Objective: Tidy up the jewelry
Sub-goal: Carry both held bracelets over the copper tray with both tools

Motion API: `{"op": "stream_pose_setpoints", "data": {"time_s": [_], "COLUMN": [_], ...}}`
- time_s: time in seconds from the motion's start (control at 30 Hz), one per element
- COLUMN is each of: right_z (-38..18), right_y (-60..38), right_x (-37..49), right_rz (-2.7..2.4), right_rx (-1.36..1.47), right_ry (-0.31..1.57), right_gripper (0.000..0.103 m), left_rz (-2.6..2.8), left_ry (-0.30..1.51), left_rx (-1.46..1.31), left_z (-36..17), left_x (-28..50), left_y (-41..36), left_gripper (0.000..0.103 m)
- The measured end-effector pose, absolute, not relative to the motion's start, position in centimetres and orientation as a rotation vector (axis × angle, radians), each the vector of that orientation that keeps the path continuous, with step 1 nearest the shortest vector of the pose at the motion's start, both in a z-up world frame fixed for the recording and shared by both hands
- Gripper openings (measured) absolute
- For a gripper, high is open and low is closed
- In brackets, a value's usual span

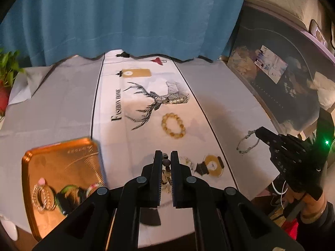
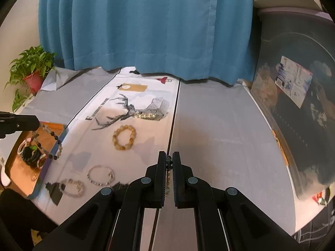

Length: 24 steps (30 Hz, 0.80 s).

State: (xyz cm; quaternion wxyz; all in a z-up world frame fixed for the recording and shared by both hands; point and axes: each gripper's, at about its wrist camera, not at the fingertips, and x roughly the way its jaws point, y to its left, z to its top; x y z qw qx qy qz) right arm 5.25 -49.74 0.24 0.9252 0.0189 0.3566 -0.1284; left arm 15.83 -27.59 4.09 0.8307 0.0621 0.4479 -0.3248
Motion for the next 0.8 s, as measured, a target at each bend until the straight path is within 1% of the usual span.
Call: {"op": "stream_pose_setpoints", "data": {"time_s": [0.27, 0.57, 0.8], "right_z": [1.5, 2.5, 2.5], "right_y": [-45.1, -35.6, -28.2], "right_x": [-0.1, -5.4, -7.6], "right_rz": [-0.234, -0.109, 0.001], "right_rx": [0.039, 0.035, -0.017], "right_ry": [0.714, 0.703, 0.718], "right_gripper": [0.006, 0.006, 0.006], "left_rz": [-0.644, -0.598, -0.562], "left_ry": [0.92, 0.876, 0.862], "left_rx": [0.115, 0.051, -0.011], "left_z": [5.5, 7.2, 7.3], "left_x": [11.2, 5.0, 1.3], "left_y": [-20.9, -10.6, -3.6], "left_gripper": [0.006, 0.006, 0.006]}}
